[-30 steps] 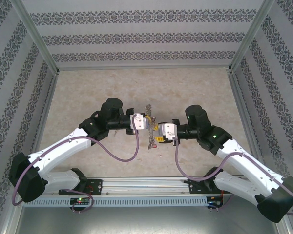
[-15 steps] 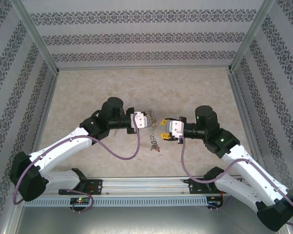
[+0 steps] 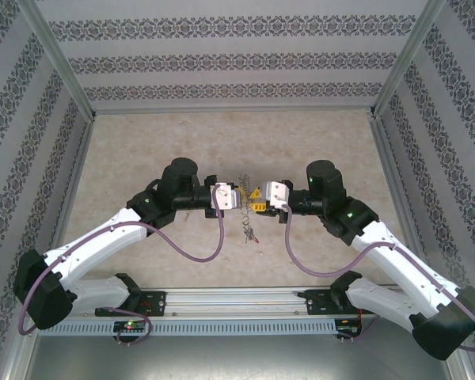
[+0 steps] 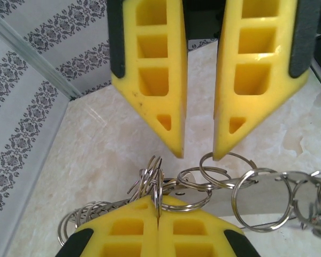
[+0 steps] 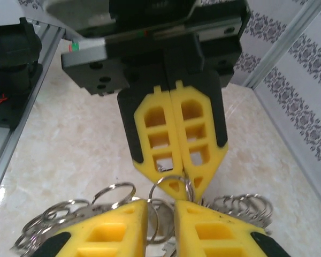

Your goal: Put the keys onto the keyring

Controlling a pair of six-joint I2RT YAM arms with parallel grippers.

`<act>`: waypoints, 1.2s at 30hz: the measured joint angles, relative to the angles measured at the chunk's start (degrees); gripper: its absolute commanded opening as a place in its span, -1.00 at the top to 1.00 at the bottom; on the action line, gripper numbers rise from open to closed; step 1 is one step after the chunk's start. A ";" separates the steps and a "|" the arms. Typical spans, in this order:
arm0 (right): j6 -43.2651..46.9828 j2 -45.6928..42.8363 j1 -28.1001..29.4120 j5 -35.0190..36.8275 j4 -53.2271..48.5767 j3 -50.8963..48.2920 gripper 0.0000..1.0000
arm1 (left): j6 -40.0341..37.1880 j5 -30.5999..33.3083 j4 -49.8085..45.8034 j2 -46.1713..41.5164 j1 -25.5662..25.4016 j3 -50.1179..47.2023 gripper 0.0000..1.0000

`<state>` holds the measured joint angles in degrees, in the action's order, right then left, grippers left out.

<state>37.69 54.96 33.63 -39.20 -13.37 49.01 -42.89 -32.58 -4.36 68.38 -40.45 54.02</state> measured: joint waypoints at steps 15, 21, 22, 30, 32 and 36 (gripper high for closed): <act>0.59 1.62 1.29 4.50 2.43 0.00 0.79 | -0.15 -0.42 -0.37 -0.20 0.07 0.00 1.00; 1.49 1.92 2.56 6.64 2.16 0.00 0.75 | -0.15 -0.17 -1.31 -0.20 0.07 -0.02 1.00; 1.73 1.99 2.82 6.99 2.03 0.00 0.73 | -0.15 -0.17 -1.49 -0.20 0.07 -0.04 1.00; 4.83 2.69 5.77 11.67 1.22 0.13 0.73 | 0.13 -0.37 -2.84 -0.20 0.04 -0.11 1.00; 5.66 2.97 6.43 12.87 0.72 0.46 0.76 | 0.44 -0.33 -3.02 -0.20 0.04 -0.22 1.00; 6.08 3.80 6.78 13.55 -0.13 0.87 0.75 | 0.83 -0.07 -3.04 -0.20 0.07 -0.68 1.00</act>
<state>43.77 58.76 40.40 -25.65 -13.50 49.89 -42.06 -32.64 -7.40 68.18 -40.38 53.34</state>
